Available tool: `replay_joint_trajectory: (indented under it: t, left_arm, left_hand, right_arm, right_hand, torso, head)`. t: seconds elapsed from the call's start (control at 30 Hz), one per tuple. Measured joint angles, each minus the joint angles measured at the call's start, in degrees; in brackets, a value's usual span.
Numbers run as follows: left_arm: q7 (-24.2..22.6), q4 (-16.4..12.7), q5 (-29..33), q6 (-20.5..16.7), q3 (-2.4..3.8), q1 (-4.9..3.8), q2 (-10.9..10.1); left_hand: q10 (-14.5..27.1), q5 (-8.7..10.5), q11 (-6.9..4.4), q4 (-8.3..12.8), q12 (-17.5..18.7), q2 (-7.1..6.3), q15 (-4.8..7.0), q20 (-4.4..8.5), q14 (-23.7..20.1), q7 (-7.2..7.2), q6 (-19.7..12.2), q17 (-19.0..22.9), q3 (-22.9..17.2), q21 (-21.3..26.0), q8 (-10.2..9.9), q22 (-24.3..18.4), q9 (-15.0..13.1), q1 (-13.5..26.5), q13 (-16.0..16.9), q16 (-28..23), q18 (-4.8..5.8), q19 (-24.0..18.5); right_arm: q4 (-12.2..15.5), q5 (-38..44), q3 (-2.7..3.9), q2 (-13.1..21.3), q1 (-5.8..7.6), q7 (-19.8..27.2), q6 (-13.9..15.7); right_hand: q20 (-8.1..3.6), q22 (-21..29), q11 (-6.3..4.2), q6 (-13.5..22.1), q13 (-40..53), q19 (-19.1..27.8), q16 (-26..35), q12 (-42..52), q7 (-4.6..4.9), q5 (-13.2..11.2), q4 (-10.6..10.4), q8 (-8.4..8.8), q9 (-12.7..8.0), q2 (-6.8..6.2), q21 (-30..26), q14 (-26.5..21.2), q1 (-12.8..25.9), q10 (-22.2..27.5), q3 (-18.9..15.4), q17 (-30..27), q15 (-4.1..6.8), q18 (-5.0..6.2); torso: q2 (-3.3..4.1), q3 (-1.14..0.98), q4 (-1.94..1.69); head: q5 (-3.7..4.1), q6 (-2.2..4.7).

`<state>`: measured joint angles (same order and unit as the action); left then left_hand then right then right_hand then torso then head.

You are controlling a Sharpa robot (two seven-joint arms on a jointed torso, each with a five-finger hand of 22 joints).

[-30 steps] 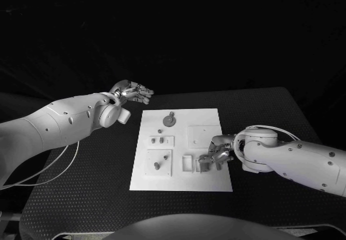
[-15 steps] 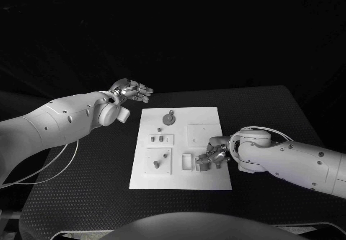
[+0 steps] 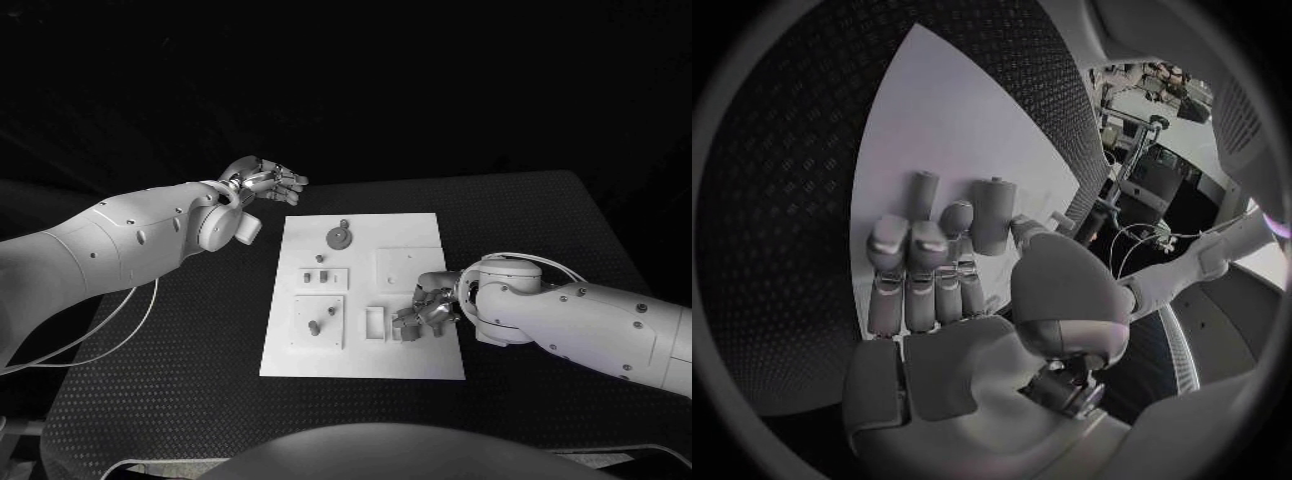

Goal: Assemble the parts on the task board

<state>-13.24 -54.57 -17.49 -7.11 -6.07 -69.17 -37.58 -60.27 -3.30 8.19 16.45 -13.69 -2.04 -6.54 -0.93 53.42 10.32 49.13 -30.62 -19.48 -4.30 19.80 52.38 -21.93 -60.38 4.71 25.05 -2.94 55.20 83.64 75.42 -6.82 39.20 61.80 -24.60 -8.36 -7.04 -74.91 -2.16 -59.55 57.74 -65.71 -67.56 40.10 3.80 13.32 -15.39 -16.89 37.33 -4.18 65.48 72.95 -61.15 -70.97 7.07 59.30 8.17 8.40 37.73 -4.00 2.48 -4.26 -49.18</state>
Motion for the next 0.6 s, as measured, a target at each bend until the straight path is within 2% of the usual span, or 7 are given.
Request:
replay_joint_trajectory:
  t: [0.1, 0.17, 0.3, 0.37, 0.47, 0.57, 0.6]
  left_arm:
    - [0.0, 0.0, 0.0, 0.0, 0.00, 0.00, -0.1]
    - [0.0, 0.0, 0.0, 0.0, 0.00, 0.00, -0.1]
    - [0.0, 0.0, 0.0, 0.1, 0.00, 0.00, -0.1]
    - [0.1, 0.0, 0.0, 0.1, 0.00, 0.00, -0.2]
    - [0.1, 0.0, 0.0, 0.1, 0.00, 0.00, -0.2]
    - [0.1, 0.0, 0.0, 0.1, 0.00, 0.00, -0.3]
    - [0.1, 0.0, 0.0, 0.1, 0.00, 0.00, -0.3]
  left_hand:
    - [0.0, 0.00, 0.00, 0.0, 0.0, 0.00, 0.00, 0.00, 0.0, 0.00, 0.0, 0.0, 0.0, 0.0, 0.0, 0.0, 0.0, 0.0, 0.0, -0.2, 0.01, 0.0]
    - [0.0, 0.00, 0.00, 0.0, 0.0, 0.00, 0.00, 0.00, 0.0, 0.00, 0.0, 0.0, 0.0, 0.0, 0.0, 0.0, 0.0, 0.0, 0.0, -0.2, 0.01, 0.0]
    - [0.0, 0.00, 0.00, 0.0, 0.0, 0.00, 0.00, 0.00, 0.0, 0.00, 0.0, -0.1, 0.0, 0.0, 0.0, 0.0, 0.0, 0.0, 0.0, -0.2, 0.01, 0.0]
    - [0.0, 0.00, 0.00, 0.0, 0.0, 0.00, 0.00, 0.00, 0.0, 0.00, 0.0, -0.1, 0.0, 0.0, 0.0, 0.0, 0.0, 0.0, 0.0, -0.2, 0.02, 0.0]
    - [0.0, 0.00, 0.00, 0.0, 0.0, -0.02, 0.00, 0.00, 0.0, 0.00, 0.0, -0.1, 0.0, 0.0, 0.0, 0.0, 0.0, 0.0, 0.0, -0.2, 0.02, 0.0]
    - [0.0, 0.00, 0.00, 0.0, 0.0, -0.03, 0.00, 0.00, 0.0, 0.00, 0.0, -0.1, 0.0, 0.0, 0.0, 0.0, 0.0, 0.5, 0.0, -0.2, 0.02, 0.0]
    - [0.0, 0.00, 0.00, 0.0, 0.0, -0.03, 0.00, 0.00, 0.0, 0.00, 0.0, -0.1, 0.0, 0.0, 0.0, 0.0, 0.0, 0.5, 0.0, -0.2, 0.02, 0.0]
  right_arm:
    - [0.2, -0.2, 0.05, 0.1, 0.04, 0.0, 0.2]
    - [0.3, -0.4, 0.05, 0.2, 0.04, -0.1, 0.5]
    - [0.8, -1.5, 0.03, 0.8, 0.02, -0.2, 1.3]
    - [1.2, -2.2, -0.02, 1.2, -0.01, -0.3, 1.7]
    - [2.0, -3.2, -0.18, 1.9, -0.03, -0.6, 2.0]
    - [2.9, -4.4, -0.36, 2.5, 0.24, -1.0, 2.4]
    - [3.1, -4.7, -0.37, 2.6, 0.42, -1.2, 2.5]
  right_hand:
    - [0.21, 0.0, -0.12, 0.0, 0.2, 0.2, 0.0, 0.0, 0.01, 0.2, 2.2, 0.70, 0.0, 0.84, 0.0, 0.0, -4.0, -0.1, -2.1, 0.2, -0.02, -0.01]
    - [0.33, 0.0, -0.20, 0.0, 0.2, 0.3, 0.2, 0.0, 0.01, 0.7, 3.0, 0.71, 0.0, -0.10, 0.0, -0.1, -5.0, -0.2, -2.9, 0.3, -0.09, -0.01]
    - [0.64, 0.0, -0.11, -0.4, 0.2, 0.6, 0.3, 0.0, 0.20, 0.8, 2.2, 0.71, 0.2, -1.05, 0.0, -0.1, -7.1, -0.5, -2.1, 0.4, -0.13, -0.01]
    - [1.04, 0.0, -0.40, -1.0, 0.2, 1.0, 0.3, -0.2, 0.11, 0.8, 2.0, 0.80, 0.2, -1.20, 0.1, -0.1, -7.3, -0.8, -1.9, 0.6, -0.12, 0.00]
    - [1.27, 0.0, -0.09, -1.1, 0.2, 1.3, 0.3, -0.4, 0.15, 0.8, 2.0, 0.80, 0.1, -1.14, 0.4, 0.0, -7.3, -1.1, -1.9, 0.8, -0.19, 0.02]
    - [2.00, 0.0, -0.22, -1.6, 0.0, 1.4, 0.3, -0.9, 0.08, 0.8, 2.2, 0.96, -0.3, 0.40, 0.9, 0.0, -5.7, -1.4, -2.1, 1.1, -0.21, 0.38]
    - [2.15, 0.0, -0.01, -1.7, 0.0, 1.5, 0.3, -1.0, -0.10, 0.8, 2.7, 1.23, -0.3, 1.56, 1.1, 0.0, -5.3, -1.6, -2.5, 1.1, -0.22, 0.50]
  torso:
    - [0.00, 0.01, 0.00]
    - [0.00, -0.03, 0.00]
    - [-0.01, -0.03, 0.02]
    - [-0.01, -0.06, 0.04]
    - [-0.01, -0.06, 0.04]
    - [-0.01, -0.06, 0.06]
    - [-0.01, -0.06, 0.06]
  head:
    - [-0.02, -0.09]
    - [-0.03, -0.12]
    - [-0.03, -0.19]
    - [-0.03, -0.24]
    - [-0.06, -0.30]
    - [-0.08, -0.31]
    - [-0.07, -0.31]
